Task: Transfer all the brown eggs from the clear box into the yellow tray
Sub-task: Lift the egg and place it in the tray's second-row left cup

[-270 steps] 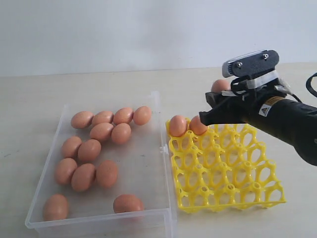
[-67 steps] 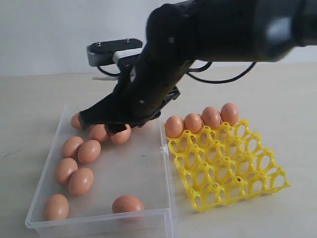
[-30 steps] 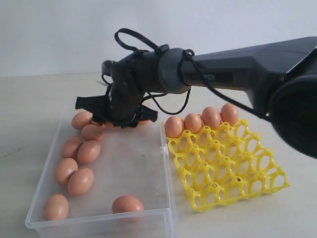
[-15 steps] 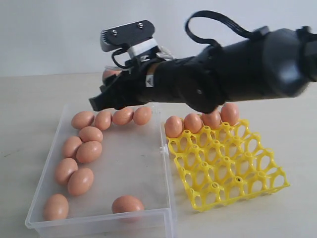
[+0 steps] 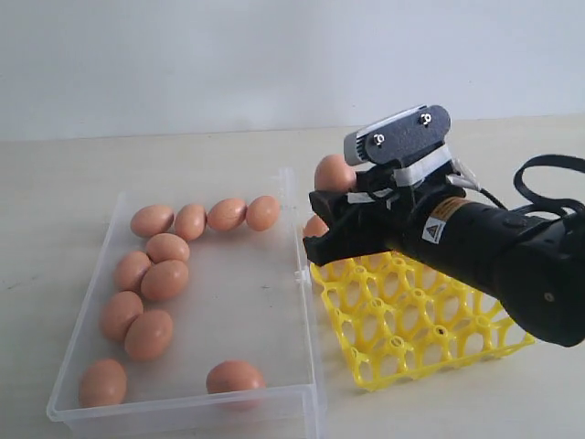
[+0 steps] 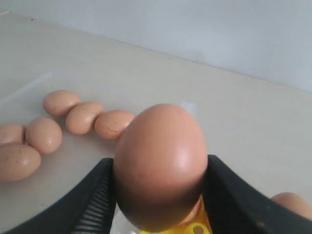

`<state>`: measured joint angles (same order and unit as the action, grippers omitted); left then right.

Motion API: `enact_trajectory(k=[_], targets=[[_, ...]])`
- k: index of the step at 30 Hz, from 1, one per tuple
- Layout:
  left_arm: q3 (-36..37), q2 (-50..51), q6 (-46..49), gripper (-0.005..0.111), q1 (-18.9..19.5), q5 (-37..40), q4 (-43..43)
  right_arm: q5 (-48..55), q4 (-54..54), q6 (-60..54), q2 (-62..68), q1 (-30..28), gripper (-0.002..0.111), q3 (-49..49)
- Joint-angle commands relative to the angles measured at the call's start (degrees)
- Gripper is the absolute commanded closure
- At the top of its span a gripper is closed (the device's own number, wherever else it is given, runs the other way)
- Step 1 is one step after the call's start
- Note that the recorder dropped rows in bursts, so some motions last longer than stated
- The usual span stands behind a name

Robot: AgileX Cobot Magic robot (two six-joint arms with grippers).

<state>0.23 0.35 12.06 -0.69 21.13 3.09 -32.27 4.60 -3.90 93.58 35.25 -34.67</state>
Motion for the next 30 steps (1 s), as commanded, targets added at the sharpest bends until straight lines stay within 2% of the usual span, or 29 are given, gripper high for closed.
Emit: enact_trajectory(k=[1,10,19,22,30], targets=[[-0.23,-0.35,-0.29,0.107,0.10,-0.49,0.44,-3.60,-0.80,-0.65,3.02,-0.74,0.108,1.09],[-0.23,-0.35,-0.29,0.107,0.10,-0.49,0.44,-9.34,-0.22,1.10,11.88,-0.74,0.108,1.09],[-0.23,-0.35,-0.29,0.107,0.10,-0.49,0.44,-12.75,0.47,1.10,14.33,-0.74,0.107,1.09],[-0.23,-0.35,-0.29,0.107,0.10,-0.49,0.44,-12.75,-2.04,1.10,14.33,-0.74,0.098,1.09],[-0.23,-0.35,-0.29,0.107,0.10,-0.49,0.44,-12.34,-0.42,1.10,14.22,-0.74,0.060,1.09]])
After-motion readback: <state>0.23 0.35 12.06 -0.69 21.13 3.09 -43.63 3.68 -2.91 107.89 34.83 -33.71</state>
